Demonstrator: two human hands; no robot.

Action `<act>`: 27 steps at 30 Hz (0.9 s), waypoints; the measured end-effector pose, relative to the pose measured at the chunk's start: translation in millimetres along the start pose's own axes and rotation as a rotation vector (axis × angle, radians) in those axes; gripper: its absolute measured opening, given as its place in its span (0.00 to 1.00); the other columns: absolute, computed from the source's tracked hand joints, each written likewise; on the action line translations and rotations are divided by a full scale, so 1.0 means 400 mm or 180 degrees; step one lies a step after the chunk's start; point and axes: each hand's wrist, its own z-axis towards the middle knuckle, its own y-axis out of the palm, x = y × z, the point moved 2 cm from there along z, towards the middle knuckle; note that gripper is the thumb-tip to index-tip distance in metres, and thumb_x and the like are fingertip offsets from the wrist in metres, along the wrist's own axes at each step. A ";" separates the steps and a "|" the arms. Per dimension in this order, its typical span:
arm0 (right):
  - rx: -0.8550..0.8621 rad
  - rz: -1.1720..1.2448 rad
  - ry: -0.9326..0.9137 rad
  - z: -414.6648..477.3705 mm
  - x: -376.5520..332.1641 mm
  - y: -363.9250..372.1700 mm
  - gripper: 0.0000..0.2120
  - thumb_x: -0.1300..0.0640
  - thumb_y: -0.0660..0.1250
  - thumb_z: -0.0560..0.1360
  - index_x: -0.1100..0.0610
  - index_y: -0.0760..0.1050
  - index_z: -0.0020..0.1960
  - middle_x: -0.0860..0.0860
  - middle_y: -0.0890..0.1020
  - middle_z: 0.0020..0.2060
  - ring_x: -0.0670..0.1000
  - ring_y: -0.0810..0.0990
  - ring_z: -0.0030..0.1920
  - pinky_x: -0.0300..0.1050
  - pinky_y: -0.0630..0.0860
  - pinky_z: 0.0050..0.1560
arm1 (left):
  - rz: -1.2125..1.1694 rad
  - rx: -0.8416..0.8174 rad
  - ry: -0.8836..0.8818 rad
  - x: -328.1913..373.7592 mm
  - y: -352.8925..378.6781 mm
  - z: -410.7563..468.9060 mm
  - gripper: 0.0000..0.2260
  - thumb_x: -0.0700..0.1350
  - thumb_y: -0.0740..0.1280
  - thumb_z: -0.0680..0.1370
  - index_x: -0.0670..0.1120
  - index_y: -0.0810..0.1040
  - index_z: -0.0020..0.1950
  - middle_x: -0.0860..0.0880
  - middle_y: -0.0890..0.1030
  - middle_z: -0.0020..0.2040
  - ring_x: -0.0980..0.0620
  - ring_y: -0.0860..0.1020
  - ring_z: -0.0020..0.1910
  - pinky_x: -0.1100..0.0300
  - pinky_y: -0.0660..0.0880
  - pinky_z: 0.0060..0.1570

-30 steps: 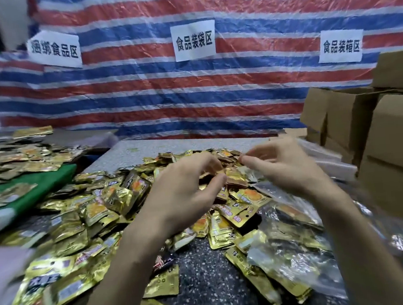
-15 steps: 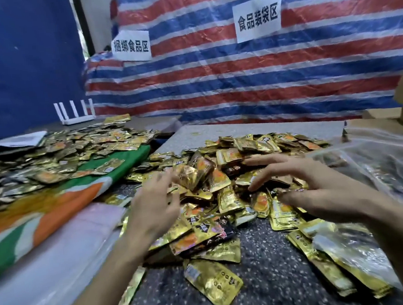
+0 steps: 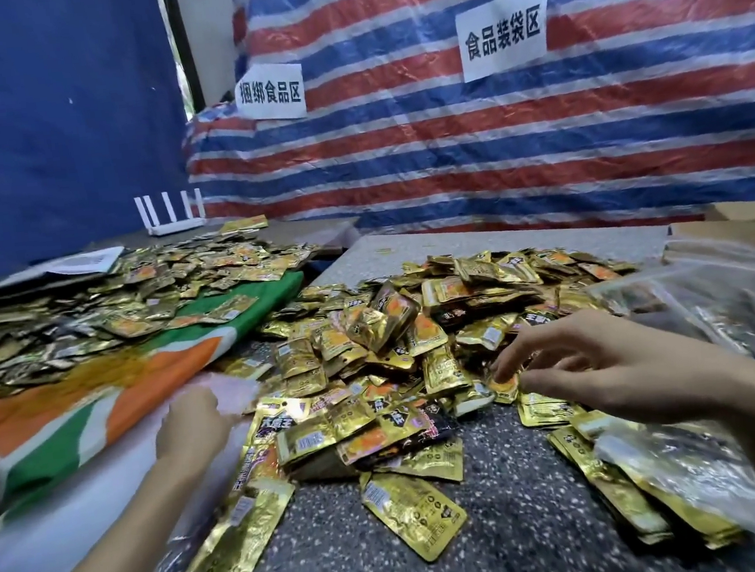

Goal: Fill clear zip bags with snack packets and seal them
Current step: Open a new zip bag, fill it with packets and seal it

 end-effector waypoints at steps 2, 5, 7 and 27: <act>-0.0009 0.0009 0.0010 -0.003 0.000 0.000 0.08 0.48 0.64 0.80 0.41 0.80 0.57 0.36 0.81 0.58 0.38 0.79 0.58 0.47 0.77 0.63 | -0.0019 0.0032 0.0059 0.011 -0.017 0.003 0.16 0.31 0.68 0.73 0.42 0.65 0.31 0.42 0.69 0.29 0.42 0.72 0.33 0.54 0.64 0.33; 0.0036 -0.0013 0.0005 -0.001 -0.001 0.000 0.08 0.48 0.65 0.80 0.41 0.80 0.56 0.35 0.82 0.55 0.37 0.80 0.56 0.46 0.77 0.62 | -0.0014 0.0367 0.0074 0.038 -0.059 -0.012 0.09 0.28 0.63 0.73 0.42 0.74 0.40 0.39 0.75 0.37 0.38 0.76 0.36 0.46 0.77 0.36; 0.0119 -0.0057 0.0036 0.005 -0.003 0.003 0.08 0.48 0.65 0.79 0.41 0.79 0.56 0.35 0.82 0.54 0.36 0.79 0.56 0.46 0.77 0.61 | -0.0038 0.0658 0.0245 0.068 -0.087 -0.031 0.08 0.30 0.63 0.75 0.38 0.81 0.47 0.37 0.80 0.39 0.37 0.78 0.37 0.44 0.79 0.36; 0.1560 -0.0395 -0.0831 0.013 -0.051 0.005 0.06 0.49 0.76 0.67 0.48 0.83 0.43 0.44 0.72 0.67 0.44 0.68 0.69 0.58 0.72 0.67 | -0.3741 -0.2321 0.1114 0.494 -0.164 -0.330 0.15 0.42 0.81 0.62 0.41 0.81 0.43 0.47 0.80 0.36 0.53 0.77 0.29 0.63 0.76 0.29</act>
